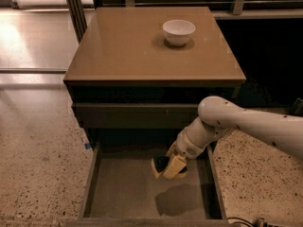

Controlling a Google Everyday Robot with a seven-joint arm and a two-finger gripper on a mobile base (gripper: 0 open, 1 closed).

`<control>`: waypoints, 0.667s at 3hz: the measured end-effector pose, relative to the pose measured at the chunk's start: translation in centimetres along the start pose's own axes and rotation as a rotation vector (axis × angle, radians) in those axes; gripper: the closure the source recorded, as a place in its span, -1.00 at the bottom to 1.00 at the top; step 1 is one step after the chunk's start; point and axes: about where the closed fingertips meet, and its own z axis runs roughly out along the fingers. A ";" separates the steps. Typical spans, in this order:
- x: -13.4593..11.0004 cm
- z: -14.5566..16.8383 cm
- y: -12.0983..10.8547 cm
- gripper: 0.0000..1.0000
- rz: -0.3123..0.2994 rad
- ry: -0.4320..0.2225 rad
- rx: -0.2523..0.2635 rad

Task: Place sponge into middle drawer

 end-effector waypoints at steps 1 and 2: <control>1.1 1.9 0.2 1.00 0.024 -0.005 -0.038; 1.1 1.9 0.2 1.00 0.025 -0.005 -0.038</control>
Offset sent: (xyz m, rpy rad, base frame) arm -0.0065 0.0016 -0.0207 0.0123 0.0438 -0.0025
